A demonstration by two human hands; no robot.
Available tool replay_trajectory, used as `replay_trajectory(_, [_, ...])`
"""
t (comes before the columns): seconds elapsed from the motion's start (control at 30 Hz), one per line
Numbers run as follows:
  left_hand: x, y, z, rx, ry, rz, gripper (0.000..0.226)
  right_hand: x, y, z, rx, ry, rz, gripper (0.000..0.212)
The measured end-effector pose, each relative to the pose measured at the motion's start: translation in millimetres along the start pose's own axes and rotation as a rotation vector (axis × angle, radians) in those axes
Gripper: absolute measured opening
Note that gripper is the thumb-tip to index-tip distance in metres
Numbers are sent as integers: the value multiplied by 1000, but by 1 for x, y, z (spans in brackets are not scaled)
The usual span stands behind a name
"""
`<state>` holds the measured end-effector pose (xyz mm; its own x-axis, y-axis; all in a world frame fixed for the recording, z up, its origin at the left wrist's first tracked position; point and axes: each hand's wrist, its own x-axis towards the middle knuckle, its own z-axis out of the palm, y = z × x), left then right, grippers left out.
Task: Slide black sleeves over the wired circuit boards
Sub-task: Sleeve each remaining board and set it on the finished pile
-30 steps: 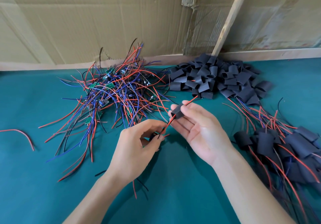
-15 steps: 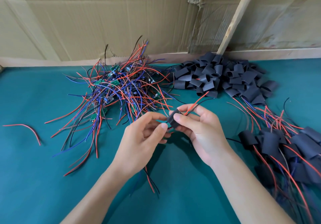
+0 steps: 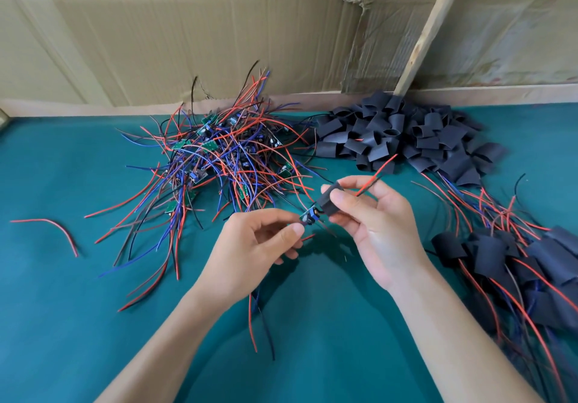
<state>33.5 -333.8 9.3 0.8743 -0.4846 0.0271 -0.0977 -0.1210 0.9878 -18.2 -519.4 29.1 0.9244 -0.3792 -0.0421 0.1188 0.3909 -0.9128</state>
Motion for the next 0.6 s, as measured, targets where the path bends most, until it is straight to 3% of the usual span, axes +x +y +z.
replay_trajectory(0.23, [-4,0,6,108,117,95,19,-6,9,12,-129,45,-38,20])
replay_trajectory(0.6, [-7,6,11,455,411,203,24,-12,18,26,-87,107,29,15])
